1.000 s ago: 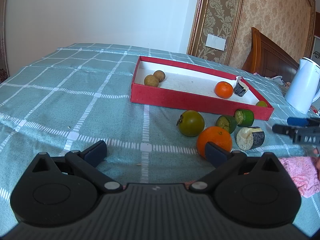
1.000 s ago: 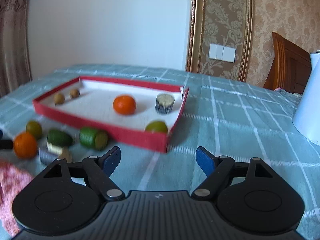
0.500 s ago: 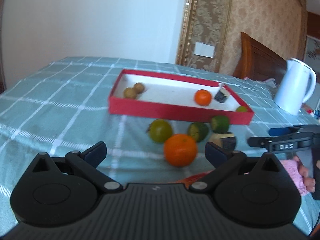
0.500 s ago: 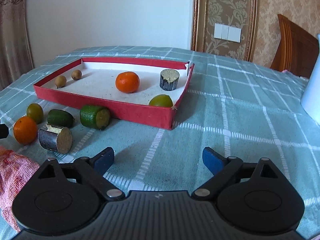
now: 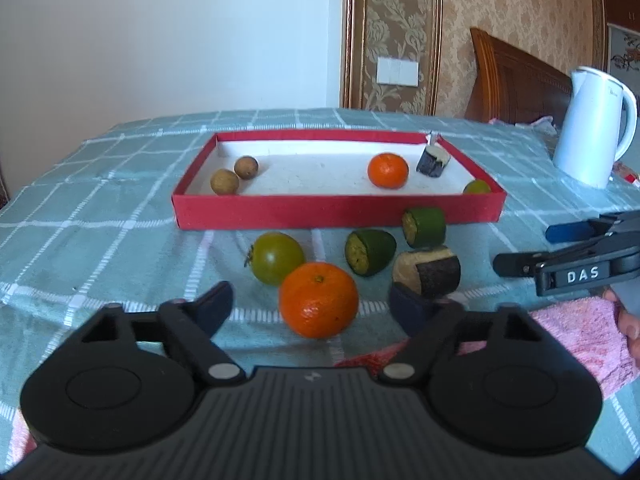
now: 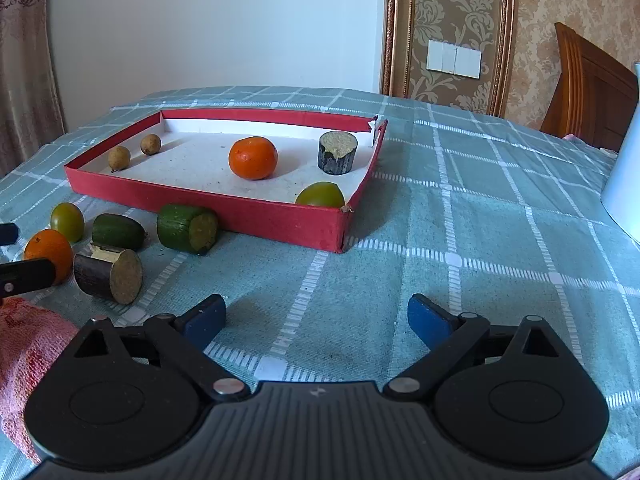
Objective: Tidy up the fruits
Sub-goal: 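Grasp the large mandarin orange with the left gripper, then carry the mandarin into the tray and open the left gripper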
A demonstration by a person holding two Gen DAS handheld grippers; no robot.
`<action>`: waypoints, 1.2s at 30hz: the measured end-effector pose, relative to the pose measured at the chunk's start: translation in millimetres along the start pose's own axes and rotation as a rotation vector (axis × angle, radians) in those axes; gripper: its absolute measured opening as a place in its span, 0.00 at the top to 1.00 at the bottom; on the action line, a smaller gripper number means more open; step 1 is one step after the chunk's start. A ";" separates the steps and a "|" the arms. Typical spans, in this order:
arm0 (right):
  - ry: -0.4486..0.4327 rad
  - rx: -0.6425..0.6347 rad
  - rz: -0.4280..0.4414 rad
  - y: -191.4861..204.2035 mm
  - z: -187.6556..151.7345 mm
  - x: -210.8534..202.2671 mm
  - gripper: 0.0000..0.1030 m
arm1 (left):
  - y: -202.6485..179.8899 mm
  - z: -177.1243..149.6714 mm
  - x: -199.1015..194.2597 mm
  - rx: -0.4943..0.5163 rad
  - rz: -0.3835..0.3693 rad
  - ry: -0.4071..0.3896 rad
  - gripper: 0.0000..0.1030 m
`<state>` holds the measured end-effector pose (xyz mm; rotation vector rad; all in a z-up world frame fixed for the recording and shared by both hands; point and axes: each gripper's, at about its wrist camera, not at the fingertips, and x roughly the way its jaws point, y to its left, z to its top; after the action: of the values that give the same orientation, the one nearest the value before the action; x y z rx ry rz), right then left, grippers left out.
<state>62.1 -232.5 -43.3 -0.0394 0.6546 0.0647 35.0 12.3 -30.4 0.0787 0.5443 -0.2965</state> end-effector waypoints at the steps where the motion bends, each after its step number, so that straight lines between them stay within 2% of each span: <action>1: 0.000 0.000 0.000 0.0 0.0 0.0 0.04 | -1.4 -0.7 2.2 0.006 0.008 0.006 0.31; 6: 0.000 0.000 0.000 0.0 0.0 0.1 0.04 | -2.3 -5.3 7.7 0.005 0.000 0.017 0.40; 8: 0.000 0.000 0.000 -0.2 0.0 0.0 0.04 | -3.2 -5.3 7.1 0.009 -0.008 0.012 0.50; 9: 0.000 0.000 0.000 -0.3 0.0 0.0 0.04 | -3.9 -5.0 7.3 0.012 -0.010 0.012 0.59; 10: 0.000 0.000 0.000 -0.3 0.0 -0.1 0.04 | -4.6 -4.8 7.5 0.016 -0.006 0.011 0.60; 27: 0.000 0.000 0.001 -0.5 0.2 -0.1 0.03 | -5.9 -4.5 2.0 0.027 -0.004 0.003 0.61; 36: 0.001 0.000 0.002 -0.5 0.3 0.0 0.03 | -4.2 22.4 -8.3 0.036 -0.023 -0.061 0.61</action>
<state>62.3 -233.0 -43.0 -0.0387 0.6554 0.0664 38.1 7.1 -6.9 0.0983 0.4800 -0.3301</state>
